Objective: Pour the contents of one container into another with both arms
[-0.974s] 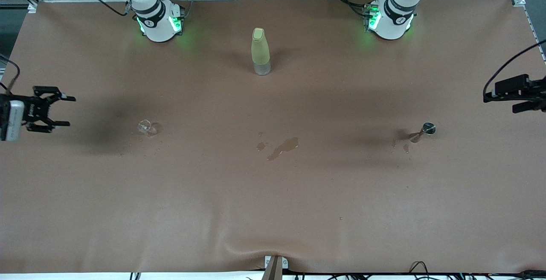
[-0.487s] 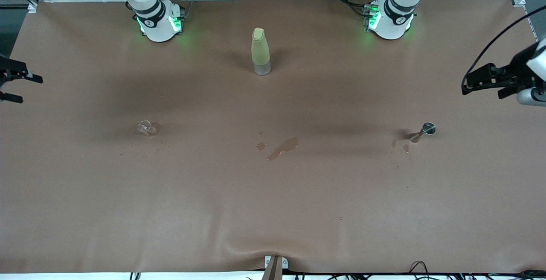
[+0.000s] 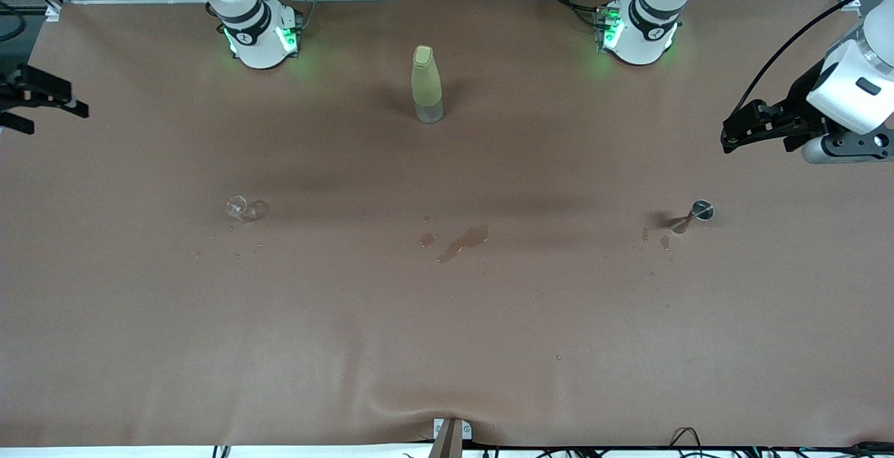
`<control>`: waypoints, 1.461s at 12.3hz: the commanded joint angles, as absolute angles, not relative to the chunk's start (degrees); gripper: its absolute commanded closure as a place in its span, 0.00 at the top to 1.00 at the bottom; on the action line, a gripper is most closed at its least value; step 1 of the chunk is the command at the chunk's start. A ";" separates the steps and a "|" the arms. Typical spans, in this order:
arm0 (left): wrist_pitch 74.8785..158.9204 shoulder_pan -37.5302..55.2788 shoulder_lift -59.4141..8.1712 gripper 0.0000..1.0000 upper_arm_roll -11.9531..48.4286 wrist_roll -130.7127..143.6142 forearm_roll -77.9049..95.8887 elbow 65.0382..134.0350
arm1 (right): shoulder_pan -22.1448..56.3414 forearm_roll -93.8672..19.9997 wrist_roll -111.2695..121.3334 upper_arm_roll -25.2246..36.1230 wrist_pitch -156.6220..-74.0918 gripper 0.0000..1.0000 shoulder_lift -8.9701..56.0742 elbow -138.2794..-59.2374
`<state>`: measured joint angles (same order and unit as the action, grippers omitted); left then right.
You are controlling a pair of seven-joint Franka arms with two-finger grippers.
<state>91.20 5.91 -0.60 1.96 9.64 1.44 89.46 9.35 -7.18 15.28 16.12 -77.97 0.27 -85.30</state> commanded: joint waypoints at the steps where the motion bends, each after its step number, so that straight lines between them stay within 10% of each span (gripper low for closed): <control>1: 92.46 6.77 1.76 1.00 1.41 11.16 -0.17 92.20 | 3.63 -3.70 7.58 7.07 -77.61 1.00 -0.44 -85.25; 18: 90.36 4.39 1.93 1.00 -1.41 0.70 -0.26 90.35 | 3.33 0.09 5.98 8.60 -83.58 1.00 0.79 -86.13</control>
